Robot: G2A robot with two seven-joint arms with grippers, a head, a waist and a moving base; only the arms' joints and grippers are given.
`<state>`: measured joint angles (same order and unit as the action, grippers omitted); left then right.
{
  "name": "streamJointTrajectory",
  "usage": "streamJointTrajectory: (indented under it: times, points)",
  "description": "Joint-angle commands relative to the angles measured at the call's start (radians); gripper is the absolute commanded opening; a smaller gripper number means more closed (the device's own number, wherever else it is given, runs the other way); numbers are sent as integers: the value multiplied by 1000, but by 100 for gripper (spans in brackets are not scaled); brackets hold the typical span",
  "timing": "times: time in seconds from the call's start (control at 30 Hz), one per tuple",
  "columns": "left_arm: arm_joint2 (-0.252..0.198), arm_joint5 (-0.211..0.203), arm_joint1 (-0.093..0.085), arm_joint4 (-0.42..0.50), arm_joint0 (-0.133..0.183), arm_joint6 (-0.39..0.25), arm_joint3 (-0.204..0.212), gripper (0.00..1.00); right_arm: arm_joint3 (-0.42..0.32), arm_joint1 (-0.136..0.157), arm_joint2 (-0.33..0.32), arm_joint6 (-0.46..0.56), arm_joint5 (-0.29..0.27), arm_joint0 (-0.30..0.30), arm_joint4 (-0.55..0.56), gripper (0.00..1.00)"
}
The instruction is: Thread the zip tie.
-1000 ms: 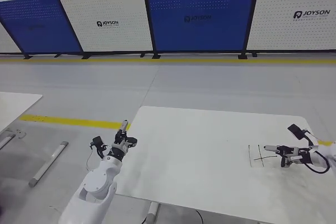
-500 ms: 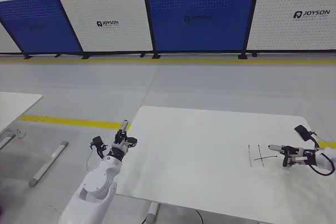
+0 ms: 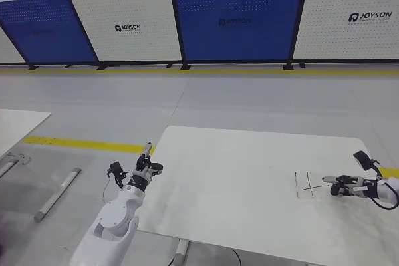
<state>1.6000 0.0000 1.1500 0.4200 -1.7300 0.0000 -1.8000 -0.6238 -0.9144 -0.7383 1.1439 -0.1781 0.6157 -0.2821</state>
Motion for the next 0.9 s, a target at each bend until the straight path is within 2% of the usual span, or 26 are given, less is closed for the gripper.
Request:
streamJointTrajectory:
  times: [0.0,0.23,0.47,0.73,0.87]
  points:
    - [0,0,0,0,0,0,0,100,9,-2,-3,3,-3,-1,0,39]
    - [0,0,0,0,0,0,0,100,29,-14,-11,9,-7,-4,6,27]
    - [0,0,0,0,0,0,0,100,42,-25,-17,14,-9,-7,15,22]
    - [0,0,0,0,0,0,0,100,67,-39,-22,26,-14,-14,20,22]
    - [0,0,0,0,0,0,0,100,80,-46,-23,29,-14,-19,27,19]
